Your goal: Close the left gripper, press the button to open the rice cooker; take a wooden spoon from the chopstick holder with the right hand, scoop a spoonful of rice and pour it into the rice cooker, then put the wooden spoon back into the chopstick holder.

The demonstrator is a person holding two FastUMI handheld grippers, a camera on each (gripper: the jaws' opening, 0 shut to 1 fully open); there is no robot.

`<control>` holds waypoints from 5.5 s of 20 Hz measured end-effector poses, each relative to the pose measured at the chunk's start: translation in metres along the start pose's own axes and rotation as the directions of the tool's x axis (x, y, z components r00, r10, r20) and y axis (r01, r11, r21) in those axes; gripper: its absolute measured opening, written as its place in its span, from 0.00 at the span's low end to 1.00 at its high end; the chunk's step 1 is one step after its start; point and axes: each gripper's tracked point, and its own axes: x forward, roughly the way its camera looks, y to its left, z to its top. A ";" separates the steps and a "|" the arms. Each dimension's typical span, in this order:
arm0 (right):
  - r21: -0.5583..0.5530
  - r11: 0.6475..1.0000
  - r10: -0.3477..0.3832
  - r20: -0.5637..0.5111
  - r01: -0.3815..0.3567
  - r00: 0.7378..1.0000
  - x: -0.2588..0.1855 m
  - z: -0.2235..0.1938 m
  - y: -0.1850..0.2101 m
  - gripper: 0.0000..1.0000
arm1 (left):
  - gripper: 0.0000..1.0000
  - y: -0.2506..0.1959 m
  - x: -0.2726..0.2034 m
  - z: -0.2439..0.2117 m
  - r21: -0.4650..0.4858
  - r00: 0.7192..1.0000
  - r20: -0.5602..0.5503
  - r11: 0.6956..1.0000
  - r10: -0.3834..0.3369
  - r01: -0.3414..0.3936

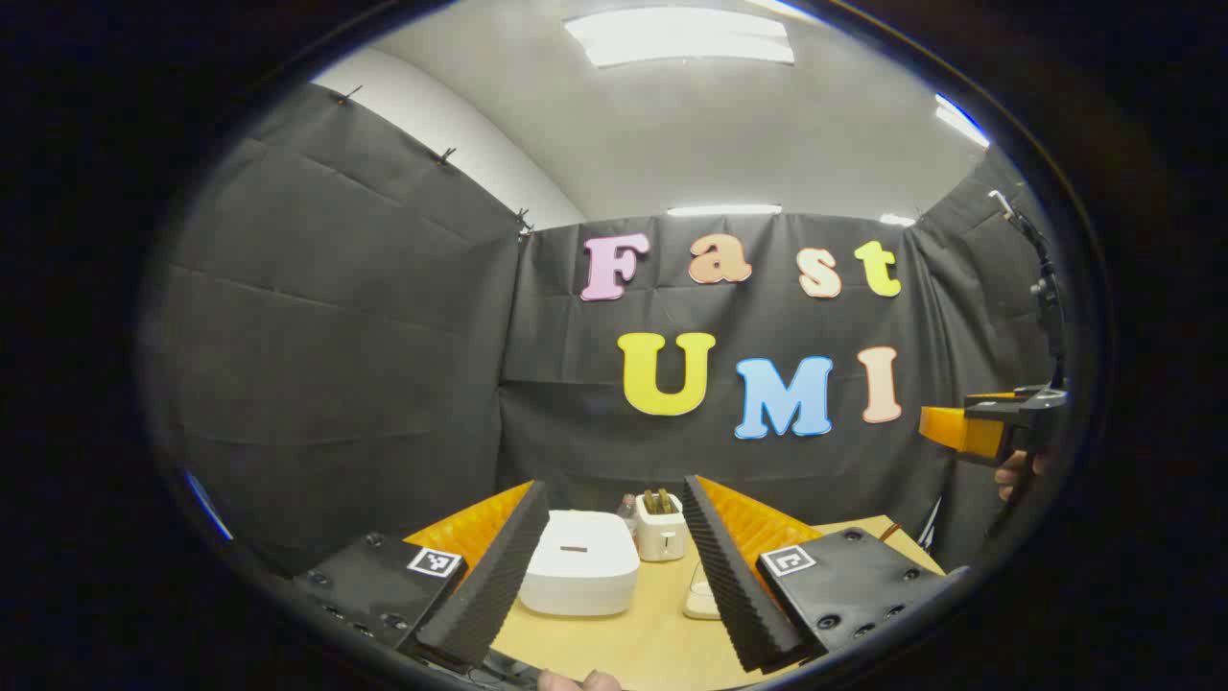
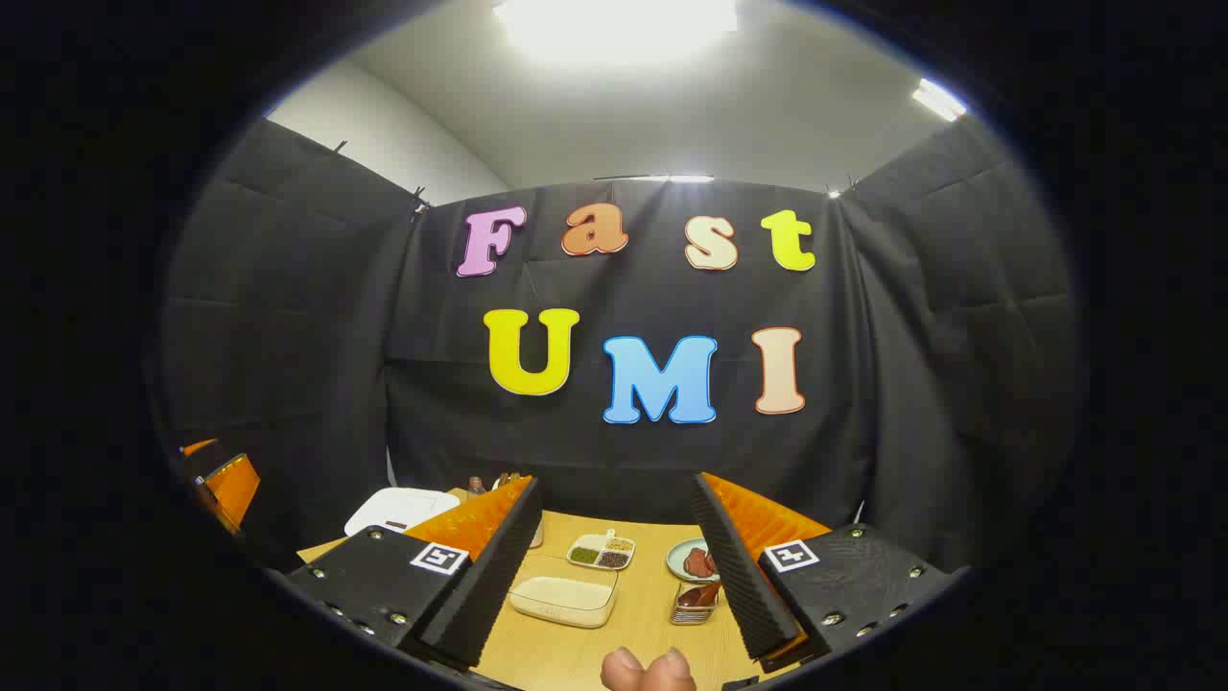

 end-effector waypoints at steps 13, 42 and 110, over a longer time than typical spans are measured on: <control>0.010 1.000 -0.023 0.004 0.023 1.000 -0.002 0.000 -0.014 0.96 | 0.97 -0.011 0.002 -0.004 -0.034 0.999 -0.026 0.999 -0.018 0.017; 0.079 0.961 -0.258 -0.096 0.266 0.961 0.053 -0.053 -0.036 0.99 | 0.95 -0.015 0.184 -0.099 0.005 0.968 -0.143 0.978 -0.204 0.207; 0.091 0.959 -0.217 -0.366 0.268 0.905 0.132 -0.213 -0.130 0.99 | 0.23 0.019 0.186 -0.110 -0.038 0.974 -0.216 0.997 -0.073 0.067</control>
